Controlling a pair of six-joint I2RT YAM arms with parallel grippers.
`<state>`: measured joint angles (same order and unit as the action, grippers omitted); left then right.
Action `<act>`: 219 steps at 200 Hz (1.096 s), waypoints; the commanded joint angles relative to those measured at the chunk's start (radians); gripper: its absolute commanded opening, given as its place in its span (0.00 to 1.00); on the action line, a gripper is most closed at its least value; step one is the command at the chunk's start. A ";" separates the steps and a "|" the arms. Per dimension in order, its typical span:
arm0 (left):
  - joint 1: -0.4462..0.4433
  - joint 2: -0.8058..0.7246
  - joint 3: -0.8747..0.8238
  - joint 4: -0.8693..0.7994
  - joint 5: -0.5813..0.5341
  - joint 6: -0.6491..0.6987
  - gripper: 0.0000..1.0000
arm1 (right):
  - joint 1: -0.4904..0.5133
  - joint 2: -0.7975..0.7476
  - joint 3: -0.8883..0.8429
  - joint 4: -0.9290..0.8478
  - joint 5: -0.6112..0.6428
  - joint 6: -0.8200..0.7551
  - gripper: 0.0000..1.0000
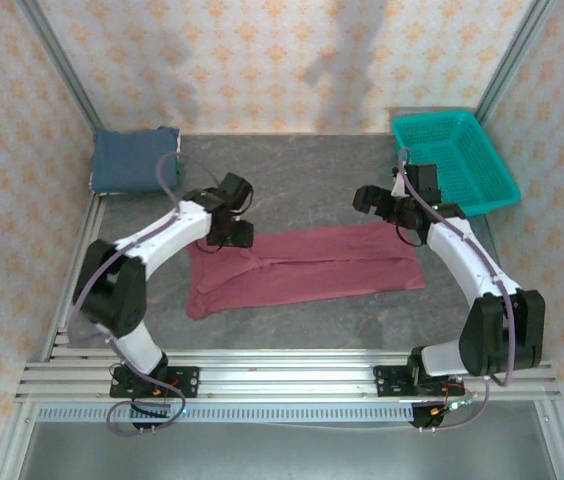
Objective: Fold and stack the t-shirts
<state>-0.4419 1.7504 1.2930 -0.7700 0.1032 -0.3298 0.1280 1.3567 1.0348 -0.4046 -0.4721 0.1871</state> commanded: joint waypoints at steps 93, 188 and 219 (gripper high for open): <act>-0.040 0.145 0.081 -0.082 -0.003 0.060 0.40 | 0.002 -0.091 -0.051 -0.068 -0.037 0.011 0.99; -0.123 0.073 0.018 -0.069 -0.016 -0.006 0.00 | 0.001 -0.092 -0.039 -0.074 0.012 0.005 0.99; -0.195 -0.004 -0.050 -0.074 -0.050 -0.097 0.00 | 0.001 -0.094 -0.046 -0.079 0.030 0.001 0.99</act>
<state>-0.5888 1.8355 1.2888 -0.8188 0.1005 -0.3428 0.1284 1.2873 0.9722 -0.4580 -0.4797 0.2050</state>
